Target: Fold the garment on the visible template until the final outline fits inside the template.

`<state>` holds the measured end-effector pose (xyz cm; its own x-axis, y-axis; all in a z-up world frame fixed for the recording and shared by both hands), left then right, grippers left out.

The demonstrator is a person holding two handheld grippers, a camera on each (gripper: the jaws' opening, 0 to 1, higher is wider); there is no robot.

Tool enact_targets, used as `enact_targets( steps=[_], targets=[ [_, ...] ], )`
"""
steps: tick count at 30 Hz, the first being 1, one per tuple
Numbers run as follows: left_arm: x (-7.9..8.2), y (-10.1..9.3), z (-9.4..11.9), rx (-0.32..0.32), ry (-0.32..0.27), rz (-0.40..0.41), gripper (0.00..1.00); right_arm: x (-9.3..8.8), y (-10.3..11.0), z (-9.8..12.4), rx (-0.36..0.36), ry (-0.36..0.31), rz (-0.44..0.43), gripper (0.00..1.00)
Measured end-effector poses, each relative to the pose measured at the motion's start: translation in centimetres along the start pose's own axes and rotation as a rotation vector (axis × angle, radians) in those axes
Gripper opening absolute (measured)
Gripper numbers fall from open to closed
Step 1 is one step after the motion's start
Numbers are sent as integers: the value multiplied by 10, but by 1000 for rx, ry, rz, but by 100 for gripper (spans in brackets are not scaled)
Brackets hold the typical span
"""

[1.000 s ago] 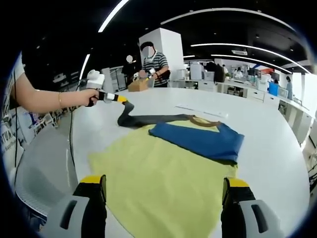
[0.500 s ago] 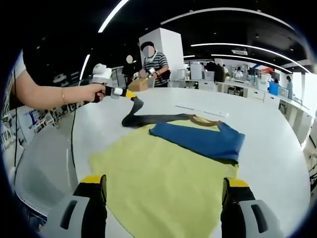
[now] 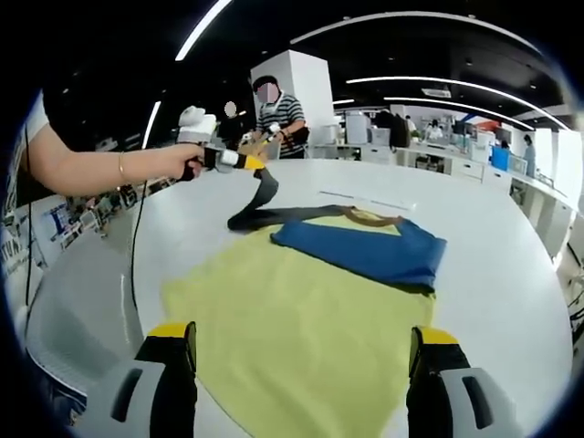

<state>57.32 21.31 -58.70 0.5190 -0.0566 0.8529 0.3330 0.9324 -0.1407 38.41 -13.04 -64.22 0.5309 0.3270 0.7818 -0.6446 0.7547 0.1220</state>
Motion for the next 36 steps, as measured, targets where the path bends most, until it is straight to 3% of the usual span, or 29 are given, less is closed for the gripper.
enact_targets(
  steps=[21, 36],
  targets=[
    [14, -43, -39, -85, -3, -48, 0, -7, -9, -1, -7, 12, -24, 95],
    [11, -85, -71, -141, 17, -92, 0, -17, -16, -2, -20, 37, -48, 95]
  ],
)
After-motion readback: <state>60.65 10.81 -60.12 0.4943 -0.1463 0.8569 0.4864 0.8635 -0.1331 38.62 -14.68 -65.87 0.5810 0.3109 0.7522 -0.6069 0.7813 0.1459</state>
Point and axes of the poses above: the point that each gripper's makers call its tool centre point, and the gripper's own axes: z roughly backward along the fingers, y roughly to its left, x roughly out of its top, the point moved 8 cm from there along z, roughly backward along the fingers, and after that the axes turned 7 degrees about y, right-handed, at the moved point
